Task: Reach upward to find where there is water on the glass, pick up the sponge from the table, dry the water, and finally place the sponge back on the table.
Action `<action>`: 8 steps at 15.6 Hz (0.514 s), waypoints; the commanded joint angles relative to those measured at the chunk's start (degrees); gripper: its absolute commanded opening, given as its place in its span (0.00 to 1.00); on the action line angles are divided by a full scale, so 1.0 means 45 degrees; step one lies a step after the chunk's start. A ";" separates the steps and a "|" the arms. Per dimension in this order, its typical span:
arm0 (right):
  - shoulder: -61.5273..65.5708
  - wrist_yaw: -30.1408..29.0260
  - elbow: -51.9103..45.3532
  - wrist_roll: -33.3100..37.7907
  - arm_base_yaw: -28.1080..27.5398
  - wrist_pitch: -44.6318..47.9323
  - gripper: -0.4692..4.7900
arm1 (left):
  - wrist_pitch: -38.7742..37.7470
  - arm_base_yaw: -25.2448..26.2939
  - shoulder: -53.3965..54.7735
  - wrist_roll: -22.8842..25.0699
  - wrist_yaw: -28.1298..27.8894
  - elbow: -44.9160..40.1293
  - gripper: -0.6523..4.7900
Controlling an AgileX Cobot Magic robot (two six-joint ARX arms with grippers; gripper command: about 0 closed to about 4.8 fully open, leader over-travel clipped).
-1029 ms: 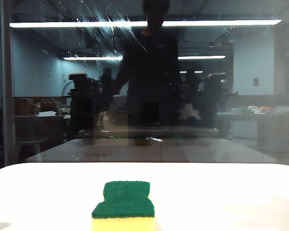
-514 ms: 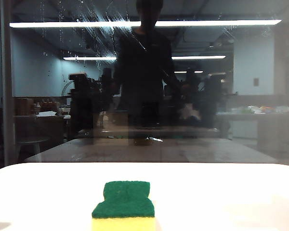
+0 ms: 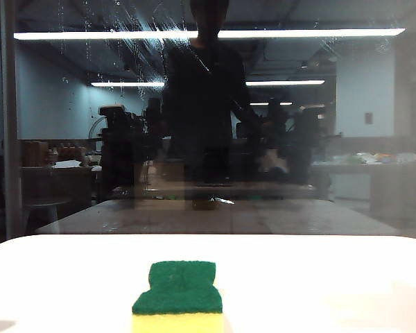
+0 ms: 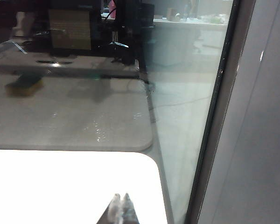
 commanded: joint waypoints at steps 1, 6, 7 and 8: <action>-0.0005 0.0010 0.0010 0.0185 0.0000 0.0345 0.09 | 0.0131 0.0005 0.0010 -0.0039 -0.0015 0.0146 0.11; -0.0005 0.0039 0.1530 0.1404 0.0015 -0.0476 0.09 | -0.1651 0.0005 0.0015 -0.0029 -0.0039 0.2069 0.11; -0.0005 0.0058 0.1933 0.1404 0.0015 -0.0816 0.09 | -0.1802 0.0005 0.0015 -0.0029 -0.0044 0.2375 0.11; 0.0000 0.0058 0.2633 0.1404 0.0015 -0.1418 0.09 | -0.1972 0.0005 0.0015 -0.0029 -0.0049 0.2875 0.11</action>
